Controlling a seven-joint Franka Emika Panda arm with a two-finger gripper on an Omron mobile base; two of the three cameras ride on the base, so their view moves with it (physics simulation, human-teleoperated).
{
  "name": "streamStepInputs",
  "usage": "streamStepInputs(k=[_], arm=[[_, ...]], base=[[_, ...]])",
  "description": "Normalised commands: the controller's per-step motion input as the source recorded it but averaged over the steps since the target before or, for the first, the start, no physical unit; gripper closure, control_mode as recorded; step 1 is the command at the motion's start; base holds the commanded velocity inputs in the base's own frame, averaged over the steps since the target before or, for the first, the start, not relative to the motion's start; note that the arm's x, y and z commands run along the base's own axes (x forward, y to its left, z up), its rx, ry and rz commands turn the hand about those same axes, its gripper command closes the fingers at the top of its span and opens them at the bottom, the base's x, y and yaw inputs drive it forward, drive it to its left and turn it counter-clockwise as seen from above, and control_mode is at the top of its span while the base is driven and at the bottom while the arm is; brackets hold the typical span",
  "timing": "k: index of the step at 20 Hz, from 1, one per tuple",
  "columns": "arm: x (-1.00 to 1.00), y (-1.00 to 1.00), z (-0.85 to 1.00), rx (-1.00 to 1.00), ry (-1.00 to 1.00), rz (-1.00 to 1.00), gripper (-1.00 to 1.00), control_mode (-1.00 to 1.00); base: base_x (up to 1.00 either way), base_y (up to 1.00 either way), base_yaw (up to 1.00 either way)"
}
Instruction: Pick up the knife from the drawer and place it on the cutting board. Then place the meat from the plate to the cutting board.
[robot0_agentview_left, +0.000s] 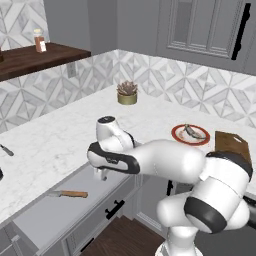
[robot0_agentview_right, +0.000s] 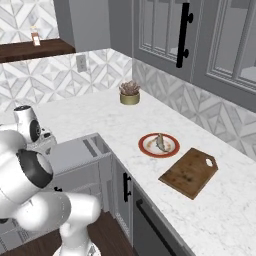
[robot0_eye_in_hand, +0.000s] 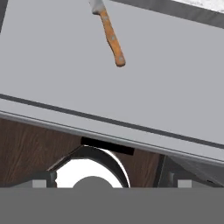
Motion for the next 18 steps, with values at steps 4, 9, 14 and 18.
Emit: streamStepInputs(k=[4, 9, 14, 18], arm=[[0.00, 0.26, -0.45, -0.04, 0.00, 0.00, -1.00, -1.00], [0.11, 0.04, -0.47, 0.00, 0.00, -0.01, -1.00, -1.00], [0.32, 0.07, -0.37, 0.00, 0.00, -0.10, -1.00, -1.00], [0.38, 0.20, -0.31, 0.00, 0.00, -0.17, -1.00, -1.00]], base=[[0.00, 0.00, 0.00], [0.00, 0.00, 0.00], [0.00, 0.00, 0.00], [0.00, 0.00, 0.00]])
